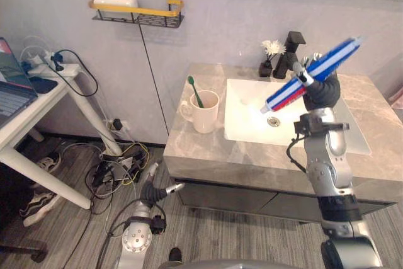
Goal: Organize washtable
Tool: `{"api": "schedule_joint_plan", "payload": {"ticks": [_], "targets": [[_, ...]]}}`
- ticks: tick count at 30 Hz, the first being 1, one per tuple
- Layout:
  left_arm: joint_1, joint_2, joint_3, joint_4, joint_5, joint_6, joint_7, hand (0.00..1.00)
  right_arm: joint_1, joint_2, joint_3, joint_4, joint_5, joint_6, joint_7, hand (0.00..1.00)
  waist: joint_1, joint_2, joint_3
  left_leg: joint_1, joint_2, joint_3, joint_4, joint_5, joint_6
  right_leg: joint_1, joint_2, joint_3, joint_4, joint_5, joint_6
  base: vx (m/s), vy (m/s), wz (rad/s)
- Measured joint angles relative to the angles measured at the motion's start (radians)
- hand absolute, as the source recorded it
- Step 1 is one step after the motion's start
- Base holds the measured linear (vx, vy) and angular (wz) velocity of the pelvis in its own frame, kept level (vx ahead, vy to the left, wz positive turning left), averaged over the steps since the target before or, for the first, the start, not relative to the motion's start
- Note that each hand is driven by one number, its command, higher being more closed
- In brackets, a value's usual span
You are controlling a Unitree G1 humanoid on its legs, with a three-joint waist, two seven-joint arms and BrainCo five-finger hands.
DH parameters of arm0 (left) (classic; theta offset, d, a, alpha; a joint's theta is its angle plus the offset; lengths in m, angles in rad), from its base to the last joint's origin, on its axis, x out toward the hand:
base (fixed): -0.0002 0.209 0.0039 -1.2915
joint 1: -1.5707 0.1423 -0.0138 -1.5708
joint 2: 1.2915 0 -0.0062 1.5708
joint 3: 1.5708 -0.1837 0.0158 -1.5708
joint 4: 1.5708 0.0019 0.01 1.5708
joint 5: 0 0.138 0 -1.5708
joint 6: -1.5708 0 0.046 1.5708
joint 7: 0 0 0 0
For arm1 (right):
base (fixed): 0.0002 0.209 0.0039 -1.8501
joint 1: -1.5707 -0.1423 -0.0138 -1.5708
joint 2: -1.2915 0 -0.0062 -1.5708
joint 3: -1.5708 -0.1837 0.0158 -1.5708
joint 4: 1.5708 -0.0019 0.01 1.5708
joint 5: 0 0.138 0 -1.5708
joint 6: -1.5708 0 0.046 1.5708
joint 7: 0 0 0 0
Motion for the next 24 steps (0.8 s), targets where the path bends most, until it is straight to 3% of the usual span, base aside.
{"api": "schedule_joint_plan", "payload": {"ticks": [10, 16, 24], "targets": [[-0.003, -0.034, -0.022, 0.355, -0.07, 0.036, 0.001, 0.0, -0.262, -0.081, 0.162, 0.165, -0.169, 0.008, -0.052, 1.0, 0.043, -0.019, 0.012, -0.013, 0.01, -0.009, 0.0, 0.007, -0.002, -0.007, 0.009, -0.007, -0.002, 0.002, -0.002, 0.0, -0.002, 0.03], [-0.036, -0.025, -0.006, 0.431, -0.099, 0.041, 0.003, 0.0, -0.326, -0.083, 0.219, 0.166, -0.282, 0.016, -0.052, 1.0, 0.05, -0.049, 0.03, -0.035, 0.011, -0.009, 0.0, 0.015, 0.002, -0.023, 0.009, -0.006, -0.011, 0.015, -0.006, 0.0, 0.0, 0.0], [-0.081, -0.024, 0.033, 0.497, -0.105, 0.039, 0.025, 0.0, -0.354, -0.082, 0.255, 0.169, -0.362, 0.025, -0.055, 1.0, 0.073, -0.062, 0.039, -0.045, 0.011, -0.022, 0.0, 0.019, 0.001, -0.023, 0.008, -0.016, -0.016, 0.017, -0.006, 0.0, 0.0, 0.04]]}}
